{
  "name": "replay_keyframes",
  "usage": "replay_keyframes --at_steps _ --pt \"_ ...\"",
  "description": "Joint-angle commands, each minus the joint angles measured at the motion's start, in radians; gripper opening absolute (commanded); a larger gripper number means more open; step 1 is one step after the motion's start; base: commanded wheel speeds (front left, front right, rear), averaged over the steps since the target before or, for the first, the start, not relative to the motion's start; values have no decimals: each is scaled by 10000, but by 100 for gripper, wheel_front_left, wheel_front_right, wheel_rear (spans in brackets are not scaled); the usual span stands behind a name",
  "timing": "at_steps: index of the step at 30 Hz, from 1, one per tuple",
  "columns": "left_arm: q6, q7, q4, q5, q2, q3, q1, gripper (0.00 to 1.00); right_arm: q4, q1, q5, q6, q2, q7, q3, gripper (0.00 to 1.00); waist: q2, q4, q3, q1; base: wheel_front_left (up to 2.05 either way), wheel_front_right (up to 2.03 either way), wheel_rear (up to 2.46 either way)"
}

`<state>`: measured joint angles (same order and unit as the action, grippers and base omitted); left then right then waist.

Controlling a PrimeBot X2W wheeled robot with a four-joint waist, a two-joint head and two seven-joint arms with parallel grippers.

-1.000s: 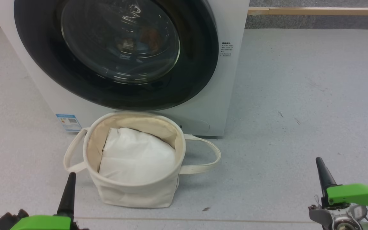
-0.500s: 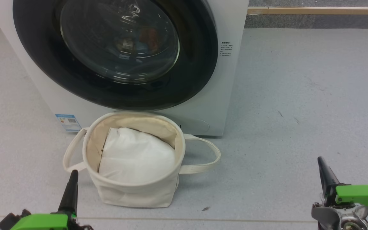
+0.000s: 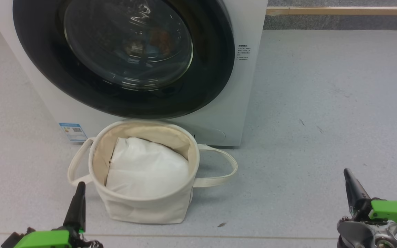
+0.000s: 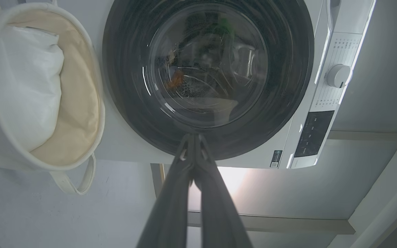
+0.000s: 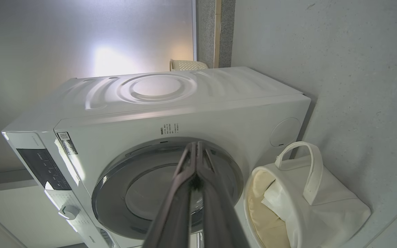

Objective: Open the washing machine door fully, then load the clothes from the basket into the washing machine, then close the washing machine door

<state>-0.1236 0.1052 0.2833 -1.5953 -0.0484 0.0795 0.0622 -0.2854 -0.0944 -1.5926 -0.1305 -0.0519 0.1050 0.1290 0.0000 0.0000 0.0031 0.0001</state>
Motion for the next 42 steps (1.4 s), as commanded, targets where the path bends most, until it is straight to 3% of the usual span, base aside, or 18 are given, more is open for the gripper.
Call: replay_keyframes --at_steps 1,42 --pt "-71 89 -382 -124 -18 354 459 0 406 -136 -151 -2 16 91 -141 0 0 0 0 0 0 0 0" --pt "-71 85 -383 -129 -18 349 459 0 406 -136 -152 -2 16 90 -142 0 0 0 0 0 0 0 0"
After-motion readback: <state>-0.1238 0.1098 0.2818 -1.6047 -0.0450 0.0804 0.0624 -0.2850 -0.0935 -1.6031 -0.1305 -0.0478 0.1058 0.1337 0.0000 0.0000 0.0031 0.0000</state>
